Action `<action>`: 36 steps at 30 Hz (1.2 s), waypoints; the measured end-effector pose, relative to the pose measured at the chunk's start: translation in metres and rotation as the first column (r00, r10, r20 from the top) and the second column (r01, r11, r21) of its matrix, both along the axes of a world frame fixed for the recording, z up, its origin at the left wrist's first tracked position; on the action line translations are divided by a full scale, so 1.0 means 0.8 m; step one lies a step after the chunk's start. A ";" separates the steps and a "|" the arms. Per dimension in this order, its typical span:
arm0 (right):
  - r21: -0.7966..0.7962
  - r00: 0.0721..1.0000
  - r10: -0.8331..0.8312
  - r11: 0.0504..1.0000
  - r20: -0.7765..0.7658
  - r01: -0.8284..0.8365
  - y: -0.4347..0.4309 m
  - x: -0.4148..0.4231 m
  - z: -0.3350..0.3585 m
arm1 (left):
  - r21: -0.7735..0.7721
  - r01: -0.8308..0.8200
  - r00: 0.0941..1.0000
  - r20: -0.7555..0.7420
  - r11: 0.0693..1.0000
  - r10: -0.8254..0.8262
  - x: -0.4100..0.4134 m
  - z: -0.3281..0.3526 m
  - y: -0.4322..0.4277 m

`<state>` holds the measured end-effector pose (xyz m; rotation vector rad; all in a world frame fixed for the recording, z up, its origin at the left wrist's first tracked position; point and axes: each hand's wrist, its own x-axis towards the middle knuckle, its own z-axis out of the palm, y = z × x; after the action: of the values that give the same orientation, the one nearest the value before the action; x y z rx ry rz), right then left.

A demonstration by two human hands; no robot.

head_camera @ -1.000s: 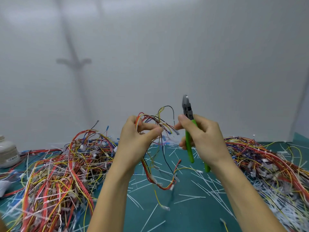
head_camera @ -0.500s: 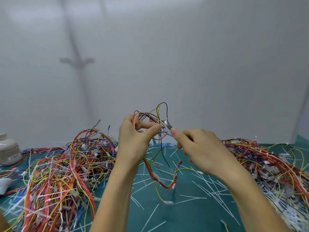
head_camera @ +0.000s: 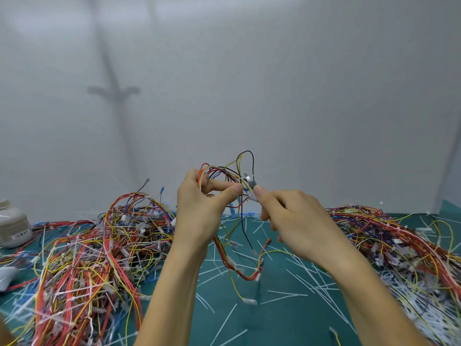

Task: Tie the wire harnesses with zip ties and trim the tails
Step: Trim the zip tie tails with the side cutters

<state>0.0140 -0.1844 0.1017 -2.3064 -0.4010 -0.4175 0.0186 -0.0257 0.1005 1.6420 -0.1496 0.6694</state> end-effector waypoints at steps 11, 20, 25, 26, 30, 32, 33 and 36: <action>0.002 1.000 -0.011 1.000 0.018 0.011 0.003 -0.002 0.001 | 0.019 -0.004 1.000 -0.001 1.000 0.004 -0.002 0.002 -0.002; 0.056 1.000 -0.010 0.998 0.018 0.009 0.007 -0.001 0.001 | 0.025 -0.011 1.000 -0.013 1.000 0.011 -0.001 0.002 0.001; 0.117 1.000 0.003 0.993 -0.027 0.000 0.007 0.000 0.000 | 0.007 -0.002 1.000 -0.020 1.000 0.002 0.000 0.002 0.002; 0.140 0.999 0.001 0.990 -0.038 0.005 0.007 0.000 0.000 | -0.003 0.000 1.000 -0.028 1.000 -0.001 -0.001 0.002 0.002; 0.226 0.997 -0.005 0.974 -0.081 0.023 0.004 0.003 0.000 | -0.079 -0.003 0.989 -0.148 0.997 -0.009 0.002 0.002 0.008; 0.252 0.997 -0.005 0.967 -0.079 0.025 0.003 0.005 0.000 | -0.072 -0.001 0.971 -0.240 0.997 -0.016 0.005 0.003 0.012; 0.263 0.997 -0.007 0.965 -0.077 0.027 0.003 0.005 0.000 | -0.058 -0.012 0.960 -0.280 0.998 -0.005 0.009 0.002 0.014; 0.272 0.997 -0.002 0.962 -0.081 0.024 0.001 0.005 0.001 | -0.101 -0.032 0.941 -0.339 0.994 -0.004 0.013 0.001 0.022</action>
<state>0.0177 -0.1835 0.1025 -2.0505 -0.2703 -0.3611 0.0291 -0.0078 0.1016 1.6318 0.1453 0.3883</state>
